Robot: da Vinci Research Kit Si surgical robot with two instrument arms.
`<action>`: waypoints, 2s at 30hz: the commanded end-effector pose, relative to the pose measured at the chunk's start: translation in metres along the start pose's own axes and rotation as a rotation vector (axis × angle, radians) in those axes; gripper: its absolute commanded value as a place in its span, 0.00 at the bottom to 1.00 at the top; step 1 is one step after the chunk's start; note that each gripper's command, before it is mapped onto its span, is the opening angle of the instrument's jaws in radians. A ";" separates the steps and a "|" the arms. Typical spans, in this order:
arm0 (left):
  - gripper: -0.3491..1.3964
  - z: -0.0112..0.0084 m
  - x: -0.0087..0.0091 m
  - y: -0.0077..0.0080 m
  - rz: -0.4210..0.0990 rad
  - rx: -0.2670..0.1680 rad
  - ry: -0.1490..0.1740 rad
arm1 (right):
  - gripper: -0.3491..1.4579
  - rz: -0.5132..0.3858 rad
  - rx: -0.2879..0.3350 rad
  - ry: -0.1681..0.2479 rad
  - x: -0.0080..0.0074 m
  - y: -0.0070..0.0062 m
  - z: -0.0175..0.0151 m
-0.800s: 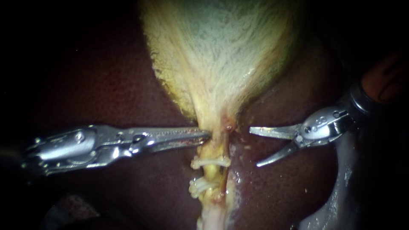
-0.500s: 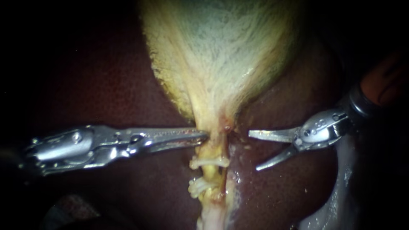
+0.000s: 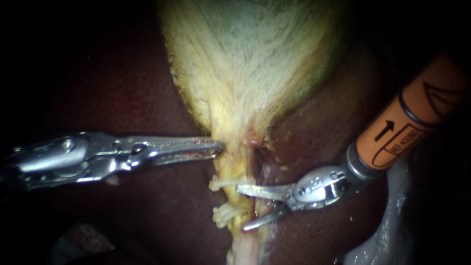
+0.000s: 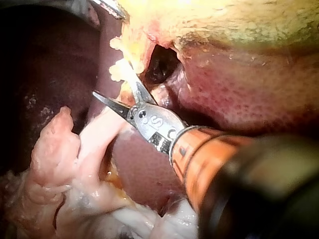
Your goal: Go to the cutting position left tube
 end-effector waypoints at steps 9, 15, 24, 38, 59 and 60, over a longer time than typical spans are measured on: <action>0.12 -0.0009 -0.0013 -0.0013 -0.006 0.002 -0.013 | 0.99 -0.005 0.004 -0.056 -0.0018 0.0007 0.0007; 0.12 -0.0013 -0.0020 -0.0027 -0.013 -0.001 -0.019 | 0.98 -0.004 -0.008 -0.079 -0.0021 0.0011 0.0007; 0.12 -0.0016 -0.0025 -0.0038 -0.008 -0.001 -0.022 | 0.98 -0.003 -0.013 -0.083 -0.0021 0.0014 0.0010; 0.13 -0.0010 -0.0016 -0.0022 -0.006 0.002 -0.022 | 0.97 0.010 0.074 -0.001 0.0002 -0.0001 0.0028; 0.13 -0.0003 -0.0012 -0.0027 -0.003 -0.001 -0.022 | 0.97 0.058 0.090 0.041 0.0012 0.0016 0.0076; 0.13 -0.0003 -0.0012 -0.0027 -0.003 -0.001 -0.022 | 0.97 0.058 0.090 0.041 0.0012 0.0016 0.0076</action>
